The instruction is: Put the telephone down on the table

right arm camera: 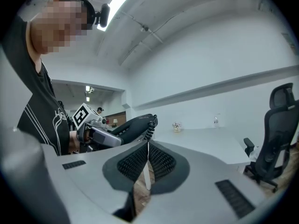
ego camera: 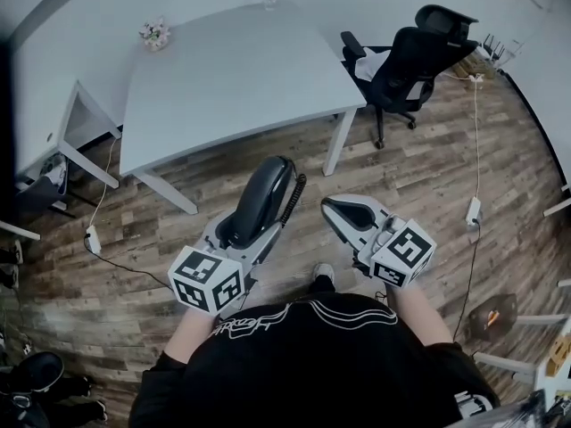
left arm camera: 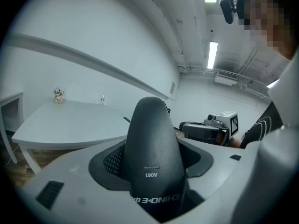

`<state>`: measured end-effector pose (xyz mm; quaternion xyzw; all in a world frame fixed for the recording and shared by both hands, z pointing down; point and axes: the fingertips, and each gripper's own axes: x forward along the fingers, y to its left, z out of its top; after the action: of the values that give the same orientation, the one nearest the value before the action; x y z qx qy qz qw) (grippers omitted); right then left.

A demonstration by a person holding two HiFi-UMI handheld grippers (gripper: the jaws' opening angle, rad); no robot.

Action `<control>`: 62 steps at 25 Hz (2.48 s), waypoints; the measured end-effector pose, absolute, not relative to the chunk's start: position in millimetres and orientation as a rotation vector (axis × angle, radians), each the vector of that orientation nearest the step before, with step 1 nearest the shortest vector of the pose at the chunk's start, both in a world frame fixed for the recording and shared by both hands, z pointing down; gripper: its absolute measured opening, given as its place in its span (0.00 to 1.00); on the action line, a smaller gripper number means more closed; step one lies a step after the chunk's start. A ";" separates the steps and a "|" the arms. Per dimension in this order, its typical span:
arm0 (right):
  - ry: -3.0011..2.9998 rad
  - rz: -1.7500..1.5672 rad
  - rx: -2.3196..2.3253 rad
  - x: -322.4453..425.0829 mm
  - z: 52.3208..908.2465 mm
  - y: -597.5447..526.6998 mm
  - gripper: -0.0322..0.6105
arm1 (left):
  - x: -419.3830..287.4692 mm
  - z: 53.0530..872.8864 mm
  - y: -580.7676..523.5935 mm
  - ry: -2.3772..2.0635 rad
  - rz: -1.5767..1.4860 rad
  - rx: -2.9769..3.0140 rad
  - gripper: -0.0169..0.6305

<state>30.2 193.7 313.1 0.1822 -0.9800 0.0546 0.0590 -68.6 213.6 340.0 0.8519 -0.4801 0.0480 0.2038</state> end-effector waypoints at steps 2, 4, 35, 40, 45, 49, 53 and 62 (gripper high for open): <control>-2.973 0.162 0.530 37.8 310.3 171.9 0.11 | -61.4 337.3 191.2 -1.360 0.109 2.362 0.46; -2.976 0.161 0.512 48.3 306.6 149.2 0.11 | -51.4 335.4 168.0 -1.372 0.093 2.349 0.46; -2.987 0.148 0.593 118.9 314.1 -48.4 0.11 | 19.9 337.1 -43.8 -1.334 0.150 2.422 0.46; -2.970 0.195 0.604 93.1 322.4 -102.4 0.11 | -7.1 347.5 -98.9 -1.315 0.180 2.396 0.46; -2.938 0.272 0.638 67.3 335.4 -162.3 0.11 | -35.6 365.2 -156.4 -1.284 0.233 2.368 0.46; -2.920 0.324 0.654 46.5 342.9 -203.5 0.11 | -54.2 385.2 -197.6 -1.249 0.297 2.345 0.46; -2.892 0.376 0.683 27.7 354.0 -237.7 0.11 | -71.1 406.1 -229.2 -1.192 0.326 2.306 0.46; -2.821 0.500 0.737 1.6 392.2 -304.5 0.11 | -101.0 458.4 -293.4 -1.130 0.408 2.235 0.46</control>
<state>1.6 -304.5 392.2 0.2482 -0.9496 0.1684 0.0913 -101.0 -293.4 458.4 0.8410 -0.4252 0.1536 0.2972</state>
